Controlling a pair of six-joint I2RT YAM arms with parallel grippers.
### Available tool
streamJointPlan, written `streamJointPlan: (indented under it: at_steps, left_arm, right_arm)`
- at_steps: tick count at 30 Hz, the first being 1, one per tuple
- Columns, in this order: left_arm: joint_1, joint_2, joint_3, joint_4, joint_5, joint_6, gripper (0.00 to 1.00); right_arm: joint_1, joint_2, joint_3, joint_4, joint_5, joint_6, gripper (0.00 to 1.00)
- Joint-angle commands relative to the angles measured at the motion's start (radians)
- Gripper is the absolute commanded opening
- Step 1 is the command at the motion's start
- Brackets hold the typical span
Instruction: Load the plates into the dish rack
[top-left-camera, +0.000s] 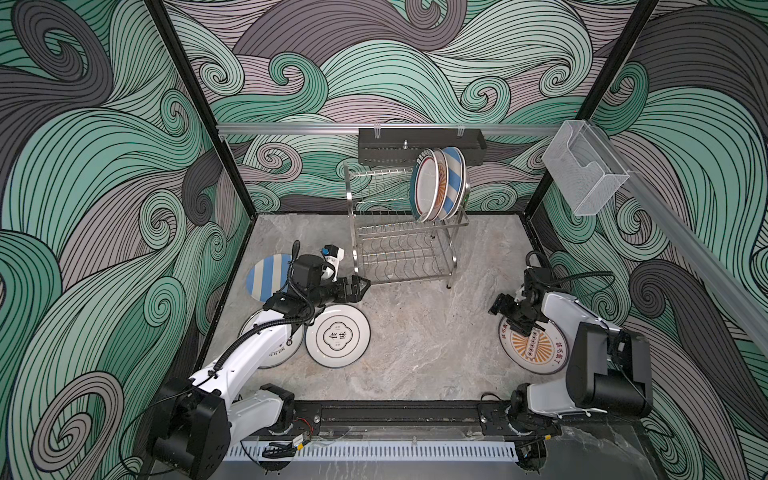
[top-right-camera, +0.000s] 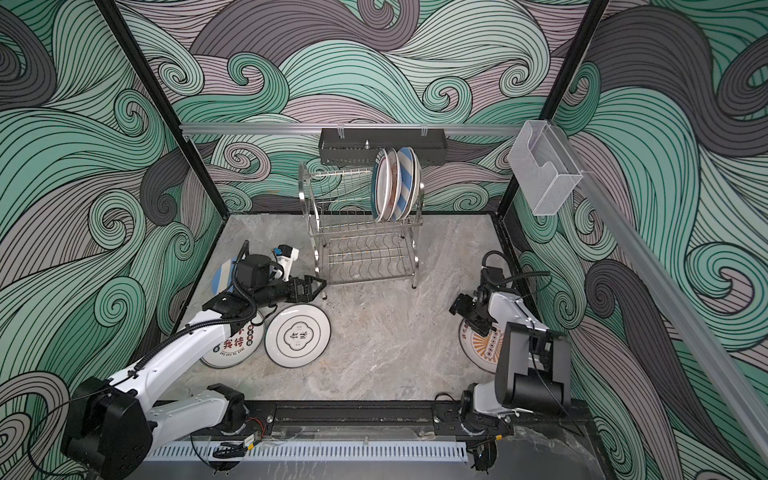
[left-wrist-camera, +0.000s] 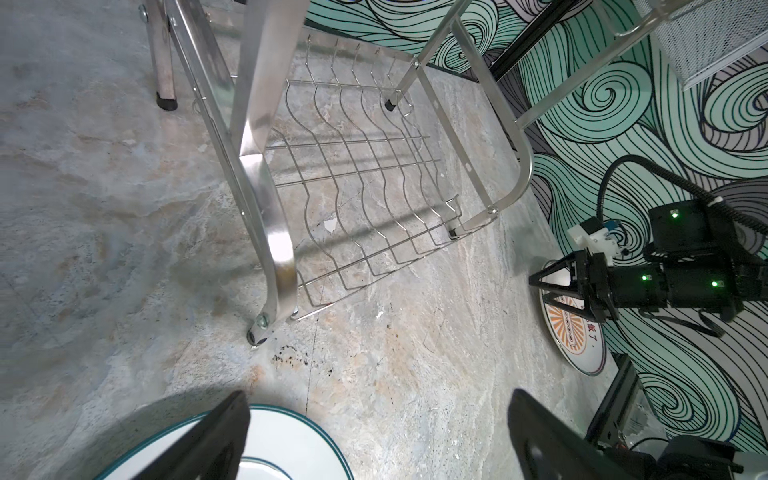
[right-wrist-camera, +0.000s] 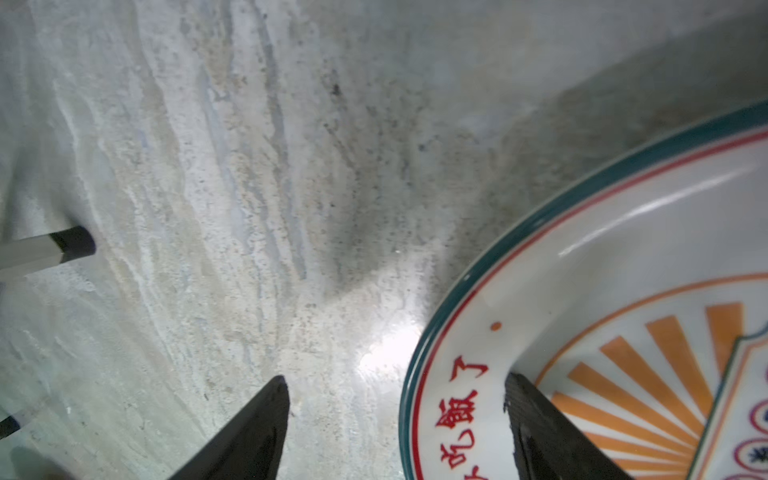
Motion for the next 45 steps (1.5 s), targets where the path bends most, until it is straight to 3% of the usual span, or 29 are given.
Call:
streamJointPlan:
  at_steps: [1,22,29,37,42,45]
  left_arm:
    - [0.008,0.002,0.03,-0.038,-0.013,0.02,0.99]
    - [0.009,0.021,0.057,-0.118,0.005,0.01,0.99]
    - [0.009,0.0,0.056,-0.13,0.006,0.012,0.99]
    - [0.009,-0.016,0.053,-0.142,0.007,0.017,0.99]
    - [0.01,-0.009,0.051,-0.121,0.091,0.021,0.99]
    - [0.008,-0.011,0.039,-0.1,0.128,0.008,0.99]
  right_arm:
    - [0.057,0.022,-0.003,-0.007,-0.088,-0.008,0.81]
    - [0.548,0.036,-0.083,0.263,-0.271,0.163,0.74]
    - [0.573,-0.021,-0.039,0.233,-0.218,0.137,0.72]
    - [0.575,-0.012,-0.047,0.243,-0.235,0.14,0.71]
    - [0.566,-0.085,0.013,0.104,-0.112,0.057,0.74]
    - [0.494,-0.131,0.049,0.026,-0.059,-0.002,0.75]
